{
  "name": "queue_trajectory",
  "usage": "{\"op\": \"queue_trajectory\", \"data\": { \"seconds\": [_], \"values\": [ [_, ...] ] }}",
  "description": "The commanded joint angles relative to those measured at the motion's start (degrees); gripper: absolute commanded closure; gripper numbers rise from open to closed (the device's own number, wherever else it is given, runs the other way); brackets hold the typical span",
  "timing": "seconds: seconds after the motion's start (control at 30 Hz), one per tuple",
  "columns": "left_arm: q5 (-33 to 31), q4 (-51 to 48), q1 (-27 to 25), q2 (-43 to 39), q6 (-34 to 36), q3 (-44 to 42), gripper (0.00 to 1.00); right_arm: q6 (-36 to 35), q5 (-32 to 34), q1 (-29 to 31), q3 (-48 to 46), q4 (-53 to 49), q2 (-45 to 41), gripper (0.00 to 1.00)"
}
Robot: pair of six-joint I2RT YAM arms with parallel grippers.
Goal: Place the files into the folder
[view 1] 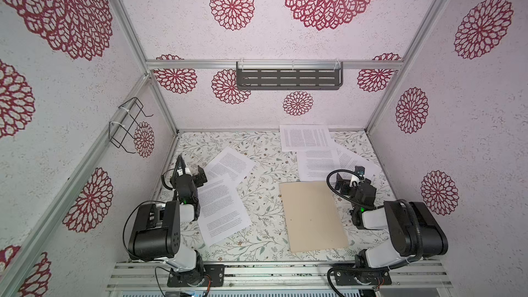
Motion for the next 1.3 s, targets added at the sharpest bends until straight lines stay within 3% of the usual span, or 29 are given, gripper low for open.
{"op": "queue_trajectory", "data": {
  "seconds": [0.0,0.97,1.2,1.27],
  "values": [
    [0.6,-0.2,-0.4,0.1,0.6,1.0,0.03,-0.2,-1.3,-0.3,0.2,1.9,-0.3,0.01],
    [0.8,0.5,-0.3,-0.1,0.7,0.6,0.03,0.0,-1.1,-0.3,0.0,2.3,-0.3,0.01],
    [-7.9,1.6,-1.5,-0.5,-0.8,0.1,0.03,0.2,-0.7,-0.5,0.2,2.0,-0.5,0.01],
    [-15.2,-9.8,-5.1,-5.3,1.0,4.4,0.03,0.6,5.3,0.8,0.9,-5.4,-6.9,0.01]
  ]
}}
